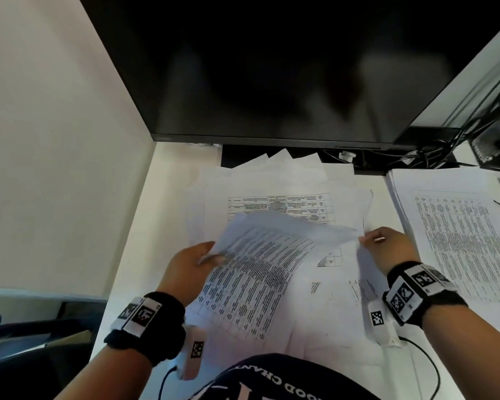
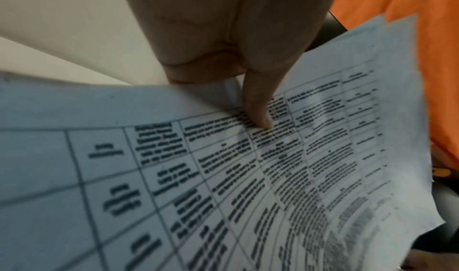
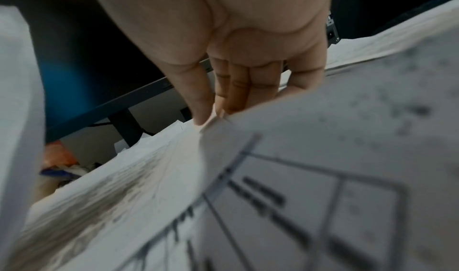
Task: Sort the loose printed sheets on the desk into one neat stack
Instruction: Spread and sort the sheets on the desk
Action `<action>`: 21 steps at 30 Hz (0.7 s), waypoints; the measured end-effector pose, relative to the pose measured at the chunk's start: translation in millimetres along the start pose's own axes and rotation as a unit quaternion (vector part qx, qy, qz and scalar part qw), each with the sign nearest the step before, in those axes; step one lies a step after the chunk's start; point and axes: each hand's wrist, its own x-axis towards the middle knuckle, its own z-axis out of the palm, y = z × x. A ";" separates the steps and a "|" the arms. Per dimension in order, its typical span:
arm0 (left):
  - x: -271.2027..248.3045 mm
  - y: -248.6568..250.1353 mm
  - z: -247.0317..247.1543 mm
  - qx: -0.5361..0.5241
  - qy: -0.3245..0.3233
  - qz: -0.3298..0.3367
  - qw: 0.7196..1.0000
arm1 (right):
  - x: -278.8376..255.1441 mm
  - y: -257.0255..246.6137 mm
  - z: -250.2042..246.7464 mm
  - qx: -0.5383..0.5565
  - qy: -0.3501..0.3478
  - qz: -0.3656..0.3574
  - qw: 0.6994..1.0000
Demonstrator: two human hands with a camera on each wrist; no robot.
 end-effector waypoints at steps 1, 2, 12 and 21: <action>0.4 0.0 -3.3 -0.015 0.013 -0.007 1.000 | 0.5 -2.3 -2.7 0.003 -0.007 0.000 1.000; 0.6 1.4 -6.8 -0.022 0.020 -0.008 1.000 | 0.4 -4.4 -4.6 0.010 -0.023 -0.002 1.000; 0.5 9.0 -13.4 0.002 -0.025 0.034 0.999 | 12.2 -35.1 -8.1 0.069 -0.013 -0.057 0.996; -5.4 5.0 -0.7 -0.063 -0.034 0.022 0.997 | 28.6 -36.2 8.4 0.019 -0.028 0.002 0.999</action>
